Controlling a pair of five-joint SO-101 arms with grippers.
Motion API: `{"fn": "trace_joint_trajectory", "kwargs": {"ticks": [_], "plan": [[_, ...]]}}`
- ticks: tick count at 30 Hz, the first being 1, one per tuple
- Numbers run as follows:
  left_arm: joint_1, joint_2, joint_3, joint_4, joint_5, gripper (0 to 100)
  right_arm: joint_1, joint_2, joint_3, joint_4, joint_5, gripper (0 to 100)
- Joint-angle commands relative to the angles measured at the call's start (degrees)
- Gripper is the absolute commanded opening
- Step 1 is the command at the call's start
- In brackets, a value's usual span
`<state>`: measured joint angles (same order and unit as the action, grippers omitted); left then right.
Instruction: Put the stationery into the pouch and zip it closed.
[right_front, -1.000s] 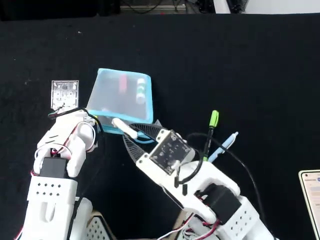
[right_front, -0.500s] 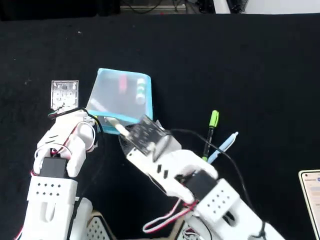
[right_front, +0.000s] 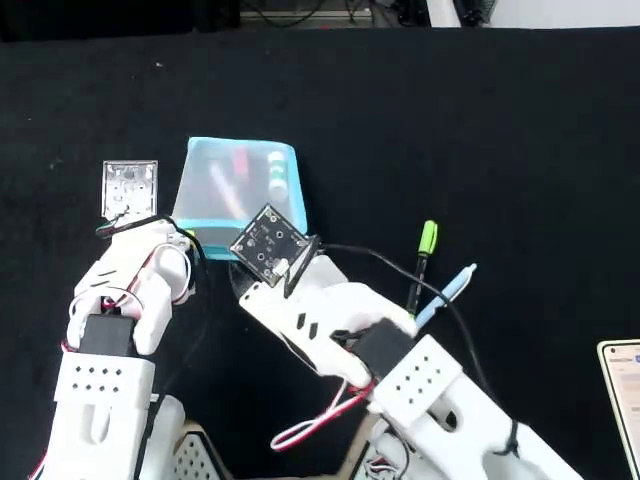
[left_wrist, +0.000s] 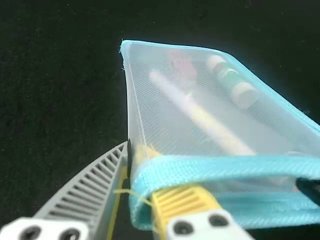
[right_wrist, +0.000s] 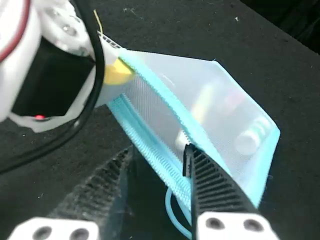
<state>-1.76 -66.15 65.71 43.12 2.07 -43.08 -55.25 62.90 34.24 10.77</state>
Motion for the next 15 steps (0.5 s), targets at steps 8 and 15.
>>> {"fn": "trace_joint_trajectory", "kwargs": {"ticks": [8, 15], "plan": [[-0.4, -0.26, -0.4, -1.76, 0.26, 3, 6.24, -14.55, -20.53, 24.53, -0.44, 15.2], [-0.4, -0.26, -0.4, -1.76, 0.26, 3, 29.36, -1.19, -30.9, 32.62, -3.34, 15.2]]}}
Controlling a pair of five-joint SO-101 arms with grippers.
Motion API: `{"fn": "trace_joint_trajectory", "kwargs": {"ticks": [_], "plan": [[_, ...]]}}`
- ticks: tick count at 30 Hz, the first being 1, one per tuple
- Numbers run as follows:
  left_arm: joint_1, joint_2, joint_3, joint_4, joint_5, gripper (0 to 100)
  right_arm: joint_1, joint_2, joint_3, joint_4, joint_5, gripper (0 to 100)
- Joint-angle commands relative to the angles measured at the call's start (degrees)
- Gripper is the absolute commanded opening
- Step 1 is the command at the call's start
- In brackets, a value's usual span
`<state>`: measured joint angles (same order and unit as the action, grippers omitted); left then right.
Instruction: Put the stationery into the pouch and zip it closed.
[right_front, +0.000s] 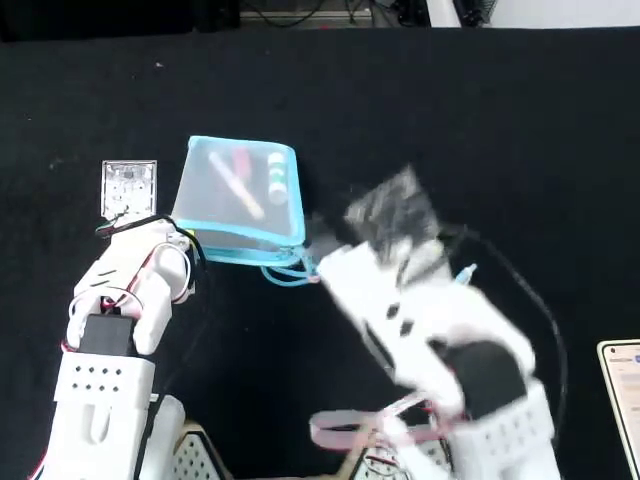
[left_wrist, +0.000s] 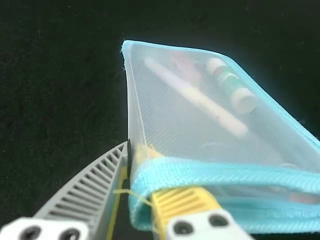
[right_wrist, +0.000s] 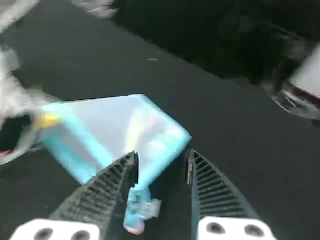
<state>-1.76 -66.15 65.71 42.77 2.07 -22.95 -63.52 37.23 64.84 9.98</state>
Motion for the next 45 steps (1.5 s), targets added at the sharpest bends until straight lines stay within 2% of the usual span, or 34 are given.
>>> {"fn": "trace_joint_trajectory", "kwargs": {"ticks": [1, 6, 15, 22, 35, 39, 42, 45], "plan": [[-0.4, -0.26, -0.4, -1.41, 0.26, 3, 11.87, 10.42, -5.93, 2.81, -4.4, 15.2], [-0.4, -0.26, -0.4, -1.41, 0.26, 3, 21.89, 28.35, -6.99, 2.9, -11.96, 15.2], [-0.4, -0.62, -0.4, -1.41, 0.26, 3, 30.07, 56.84, -17.01, 1.76, -17.05, 15.5], [-0.48, -0.7, -0.4, -1.41, 0.09, 3, 30.15, 70.9, -23.52, 1.85, -18.64, 15.5], [-0.48, -0.7, -0.4, -1.41, 0.18, 3, 29.98, 87.25, -31.96, 1.93, -18.37, 14.8], [-0.48, -0.7, -0.4, -1.32, 0.18, 3, 29.8, 87.87, -34.33, 4.31, -18.2, 0.4], [-0.48, -0.7, -0.4, -1.32, 0.26, 3, 28.13, 87.87, -36.0, 6.15, -18.2, 1.0], [-0.48, -0.7, -0.4, -1.41, 0.18, 3, 23.21, 86.81, -34.68, 6.42, -17.85, 1.1]]}}
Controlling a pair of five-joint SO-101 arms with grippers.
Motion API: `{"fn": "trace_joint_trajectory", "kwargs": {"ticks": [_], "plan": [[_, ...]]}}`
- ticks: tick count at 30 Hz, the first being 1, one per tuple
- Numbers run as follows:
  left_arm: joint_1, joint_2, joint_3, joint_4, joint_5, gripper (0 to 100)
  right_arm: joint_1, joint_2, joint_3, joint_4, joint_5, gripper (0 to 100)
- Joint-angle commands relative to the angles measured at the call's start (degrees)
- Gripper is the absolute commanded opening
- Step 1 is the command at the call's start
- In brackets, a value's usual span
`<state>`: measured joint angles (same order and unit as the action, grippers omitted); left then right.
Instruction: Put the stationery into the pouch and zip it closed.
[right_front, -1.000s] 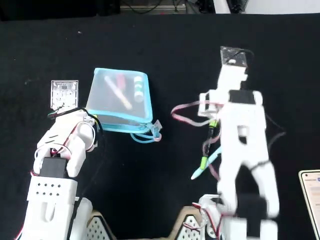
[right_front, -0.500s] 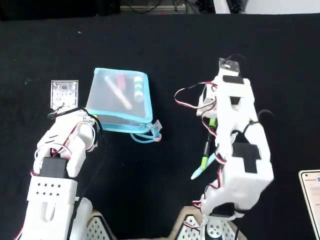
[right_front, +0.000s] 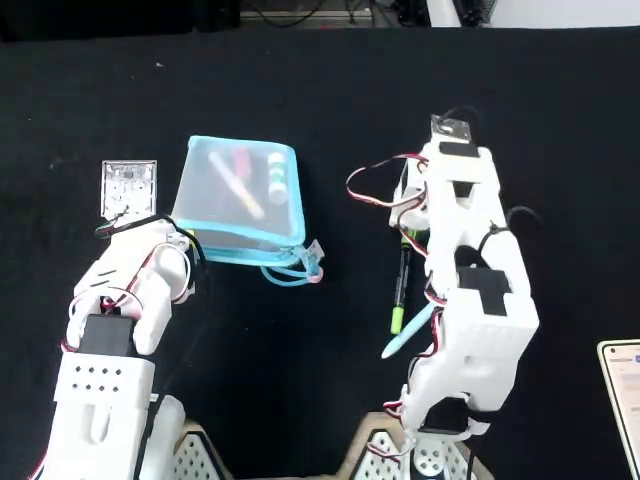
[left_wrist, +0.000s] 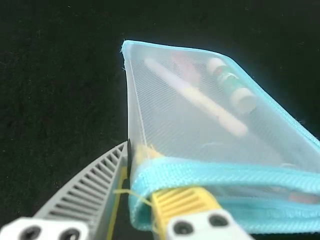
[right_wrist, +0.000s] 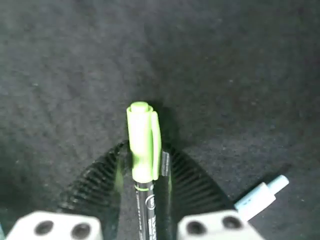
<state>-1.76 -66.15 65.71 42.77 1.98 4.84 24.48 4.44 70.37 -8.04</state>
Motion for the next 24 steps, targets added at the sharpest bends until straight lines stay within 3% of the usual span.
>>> {"fn": "trace_joint_trajectory", "kwargs": {"ticks": [1, 7, 10, 15, 20, 24], "plan": [[-0.48, -0.7, -0.4, -1.41, 0.26, 3, -6.42, -1.98, -0.75, 0.7, 0.79, 1.1], [-0.66, -0.79, -0.4, -1.14, 0.18, 3, -13.71, -10.68, 9.98, -6.77, 0.53, 1.1], [-0.48, -0.79, -0.4, -1.14, 0.18, 3, -13.45, -13.49, 13.41, -8.35, 0.53, 2.1], [-0.48, -0.79, -0.4, -1.32, 0.26, 3, -13.54, -14.29, 13.23, -6.24, 0.53, 13.2], [-0.48, -0.79, -0.4, -1.32, 0.26, 3, -13.98, -14.29, 9.8, -3.16, 0.7, 13.3], [-0.48, -0.79, -0.48, -1.32, 0.26, 3, -14.15, -13.67, 8.84, -6.86, 0.97, 13.3]]}}
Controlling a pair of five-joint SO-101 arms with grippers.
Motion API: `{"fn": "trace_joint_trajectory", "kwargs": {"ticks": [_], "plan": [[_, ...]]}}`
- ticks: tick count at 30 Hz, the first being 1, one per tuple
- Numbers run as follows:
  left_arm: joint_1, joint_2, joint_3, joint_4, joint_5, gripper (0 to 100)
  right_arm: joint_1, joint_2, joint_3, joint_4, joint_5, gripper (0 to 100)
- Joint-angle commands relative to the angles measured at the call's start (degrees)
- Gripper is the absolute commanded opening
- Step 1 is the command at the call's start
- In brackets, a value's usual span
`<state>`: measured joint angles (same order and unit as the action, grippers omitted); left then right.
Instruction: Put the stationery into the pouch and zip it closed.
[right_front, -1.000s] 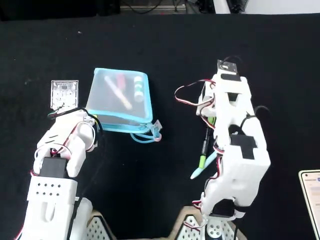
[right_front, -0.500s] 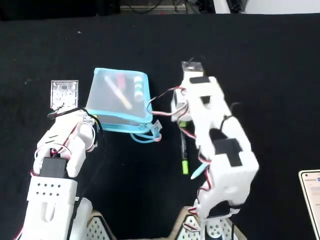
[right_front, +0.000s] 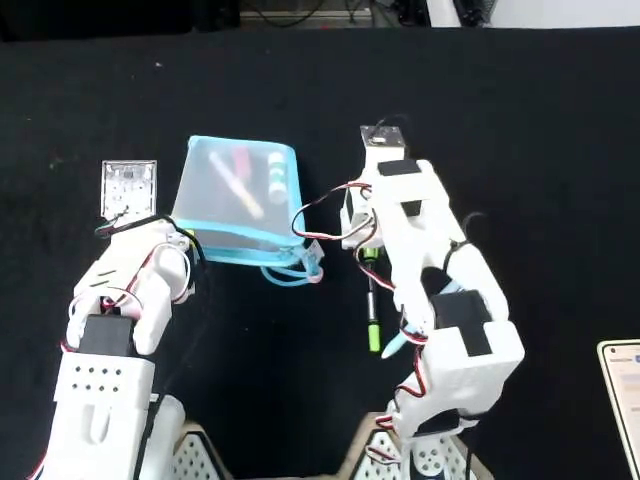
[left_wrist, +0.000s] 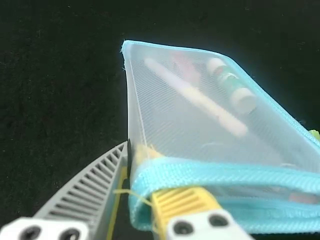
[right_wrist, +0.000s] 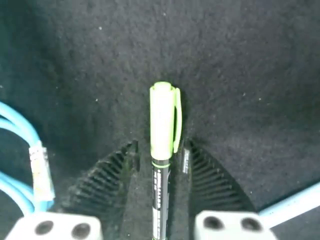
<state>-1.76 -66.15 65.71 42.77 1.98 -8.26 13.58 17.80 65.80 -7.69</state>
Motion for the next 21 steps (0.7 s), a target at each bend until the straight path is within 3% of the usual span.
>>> {"fn": "trace_joint_trajectory", "kwargs": {"ticks": [1, 11, 17, 21], "plan": [[-0.48, -0.79, -0.4, -1.32, 0.18, 3, -1.14, -2.51, -4.18, -3.34, 0.62, 13.3], [-0.48, -0.79, -0.4, -1.32, 0.18, 3, -0.97, 1.63, -3.82, -9.32, 0.79, 13.3], [-0.48, -0.79, -0.4, -1.14, 0.18, 3, -0.97, 2.07, -3.91, -8.88, 6.77, 12.9], [-0.48, -0.79, -0.4, -1.05, 0.26, 3, -0.62, 1.36, -3.03, -8.88, 9.76, 0.9]]}}
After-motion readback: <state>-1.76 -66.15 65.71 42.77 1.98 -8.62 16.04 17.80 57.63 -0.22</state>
